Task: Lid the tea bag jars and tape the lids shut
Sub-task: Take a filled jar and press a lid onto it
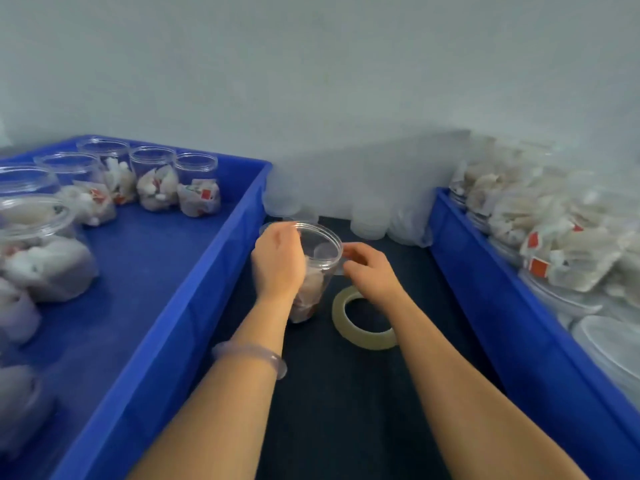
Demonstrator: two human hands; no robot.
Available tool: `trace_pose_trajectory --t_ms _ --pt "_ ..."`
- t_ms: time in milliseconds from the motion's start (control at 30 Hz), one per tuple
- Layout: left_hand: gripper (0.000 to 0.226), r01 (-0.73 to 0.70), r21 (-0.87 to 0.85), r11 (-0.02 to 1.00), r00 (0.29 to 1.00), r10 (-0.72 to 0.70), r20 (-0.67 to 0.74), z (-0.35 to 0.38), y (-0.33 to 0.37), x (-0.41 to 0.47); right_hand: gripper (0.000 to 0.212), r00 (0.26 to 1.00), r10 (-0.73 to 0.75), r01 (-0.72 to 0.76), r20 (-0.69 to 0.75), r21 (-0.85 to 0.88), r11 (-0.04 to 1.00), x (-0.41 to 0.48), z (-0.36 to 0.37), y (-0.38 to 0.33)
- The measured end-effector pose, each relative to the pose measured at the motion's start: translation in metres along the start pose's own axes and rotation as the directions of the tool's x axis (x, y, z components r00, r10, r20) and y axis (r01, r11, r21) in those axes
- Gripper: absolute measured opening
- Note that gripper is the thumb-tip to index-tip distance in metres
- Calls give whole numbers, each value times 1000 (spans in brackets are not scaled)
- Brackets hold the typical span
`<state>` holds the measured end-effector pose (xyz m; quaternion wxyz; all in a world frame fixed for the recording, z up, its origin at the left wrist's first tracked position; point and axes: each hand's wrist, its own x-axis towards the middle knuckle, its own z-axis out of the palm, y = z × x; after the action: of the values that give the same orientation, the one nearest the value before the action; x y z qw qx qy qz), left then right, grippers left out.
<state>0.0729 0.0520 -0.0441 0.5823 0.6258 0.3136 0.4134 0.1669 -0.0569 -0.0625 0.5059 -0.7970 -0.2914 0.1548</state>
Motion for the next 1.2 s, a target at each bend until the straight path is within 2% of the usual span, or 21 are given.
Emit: trace_pose_trajectory --t_ms 33,67,100,133,167,267,367,400,467,533,600,667,700,800,900,1067,1200 --pt "24 22 -26 999 1000 -22 -5 -3 -4 -2 48 995 83 -93 -50 -260 961 11 0 8" --pt "24 41 -68 997 999 -42 -9 -7 -8 -4 55 986 155 -163 -56 -480 862 19 2 15" --pt "25 52 -114 992 999 -53 -5 -10 -13 -6 64 977 208 -188 -42 -626 757 26 5 19" --pt "26 45 -147 988 999 -46 0 -13 -17 -7 70 969 243 -199 -36 -698 688 32 9 21" --pt "27 32 -161 986 999 -32 3 -14 -22 -7 69 967 250 -209 -50 -712 670 38 12 22" --pt "31 4 -186 982 1000 -6 -10 -13 -28 -8 34 987 128 -163 -101 -661 732 45 13 17" --pt "49 43 -238 970 999 -42 7 -12 -32 -9 17 999 -55 41 0 -667 744 32 -5 0" --pt "55 36 -245 969 999 -33 18 -13 -33 -9 20 991 -103 132 83 -657 742 25 -15 -7" --pt "61 22 -242 970 999 -13 39 -14 -34 -12 40 951 -182 300 252 -597 744 8 -36 -25" --pt "59 39 -252 967 997 -21 71 -13 -33 -18 65 913 -241 380 329 -470 797 -13 -48 -46" --pt "63 46 -267 963 989 -6 147 -10 -34 -26 80 887 -282 397 366 -292 870 -27 -45 -60" --pt "71 37 -267 963 968 32 249 -9 -34 -35 75 876 -308 386 370 -155 910 -36 -33 -68" --pt "71 35 -269 963 958 44 282 -9 -33 -39 69 873 -327 400 363 -144 905 -39 -26 -69" --pt "64 32 -262 964 956 47 291 -11 -32 -46 52 844 -419 513 334 -278 812 -48 -7 -62" --pt "64 -4 -238 971 961 69 267 -12 -31 -48 57 817 -508 576 272 -338 744 -54 -1 -57" --pt "63 -32 -240 970 979 79 190 -12 -35 -48 53 813 -496 582 304 -429 691 -54 1 -64" --pt "64 -45 -246 968 981 90 173 -13 -37 -47 51 781 -530 624 331 -458 634 -56 2 -64"
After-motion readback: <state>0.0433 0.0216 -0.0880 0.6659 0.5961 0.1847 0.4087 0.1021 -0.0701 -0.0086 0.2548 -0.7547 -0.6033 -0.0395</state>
